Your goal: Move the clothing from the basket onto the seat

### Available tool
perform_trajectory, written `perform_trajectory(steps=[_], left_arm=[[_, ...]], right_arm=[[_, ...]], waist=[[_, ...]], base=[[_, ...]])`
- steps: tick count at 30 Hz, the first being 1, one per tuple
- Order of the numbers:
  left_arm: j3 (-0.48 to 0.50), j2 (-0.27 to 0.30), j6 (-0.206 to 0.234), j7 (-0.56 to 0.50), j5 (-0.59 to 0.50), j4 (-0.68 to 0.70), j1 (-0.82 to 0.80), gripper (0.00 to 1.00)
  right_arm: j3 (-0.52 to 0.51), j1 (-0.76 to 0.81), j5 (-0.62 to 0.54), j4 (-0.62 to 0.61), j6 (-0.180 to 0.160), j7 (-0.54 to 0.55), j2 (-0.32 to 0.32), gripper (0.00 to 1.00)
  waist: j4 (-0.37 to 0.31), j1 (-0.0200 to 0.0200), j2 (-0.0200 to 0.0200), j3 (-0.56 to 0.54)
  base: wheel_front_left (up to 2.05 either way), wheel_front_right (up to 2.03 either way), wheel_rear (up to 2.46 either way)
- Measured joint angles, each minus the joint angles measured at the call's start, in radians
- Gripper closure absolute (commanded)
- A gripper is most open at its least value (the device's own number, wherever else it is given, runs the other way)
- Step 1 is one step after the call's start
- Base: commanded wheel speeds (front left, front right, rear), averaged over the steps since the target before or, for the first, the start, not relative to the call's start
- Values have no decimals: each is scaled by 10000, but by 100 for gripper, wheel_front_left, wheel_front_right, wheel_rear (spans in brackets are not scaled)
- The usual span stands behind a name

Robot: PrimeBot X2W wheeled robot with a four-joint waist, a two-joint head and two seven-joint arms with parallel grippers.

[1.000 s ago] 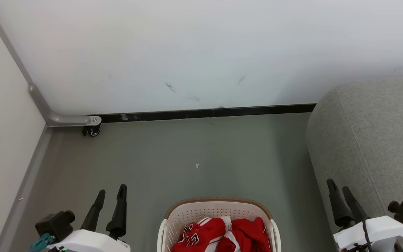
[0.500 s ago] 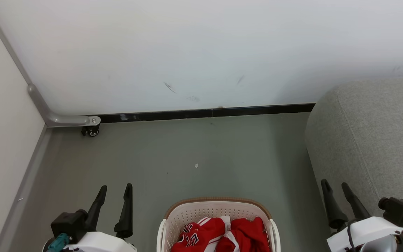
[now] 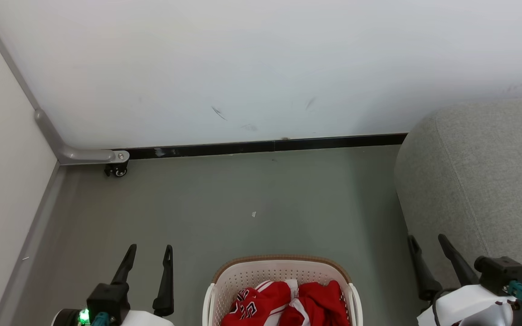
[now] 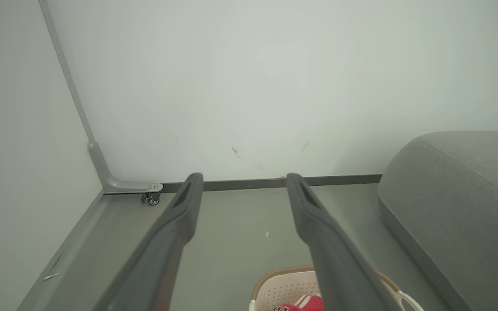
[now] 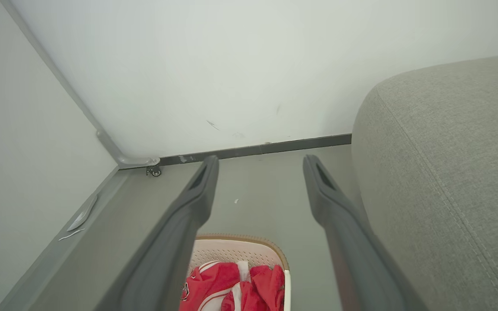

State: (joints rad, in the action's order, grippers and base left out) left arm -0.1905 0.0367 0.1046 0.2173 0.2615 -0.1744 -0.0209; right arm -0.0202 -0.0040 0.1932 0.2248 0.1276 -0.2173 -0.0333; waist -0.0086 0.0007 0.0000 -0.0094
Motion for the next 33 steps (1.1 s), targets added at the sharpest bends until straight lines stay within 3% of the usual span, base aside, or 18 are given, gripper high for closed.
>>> perform_trajectory(steps=[10, 33], left_arm=[[-142, 10, 345, 320, -1127, -48, 5, 0], [-19, 12, 529, 320, -1122, -364, -38, 0]], right_arm=[[100, -1, -1200, 13, 2, -307, -12, 0], [142, -5, -1227, 52, 2, -307, -17, 0]], waist=[[-34, 0, 0, 14], [-54, -2, 0, 75]], base=[[0, 0, 0], [0, 0, 0]])
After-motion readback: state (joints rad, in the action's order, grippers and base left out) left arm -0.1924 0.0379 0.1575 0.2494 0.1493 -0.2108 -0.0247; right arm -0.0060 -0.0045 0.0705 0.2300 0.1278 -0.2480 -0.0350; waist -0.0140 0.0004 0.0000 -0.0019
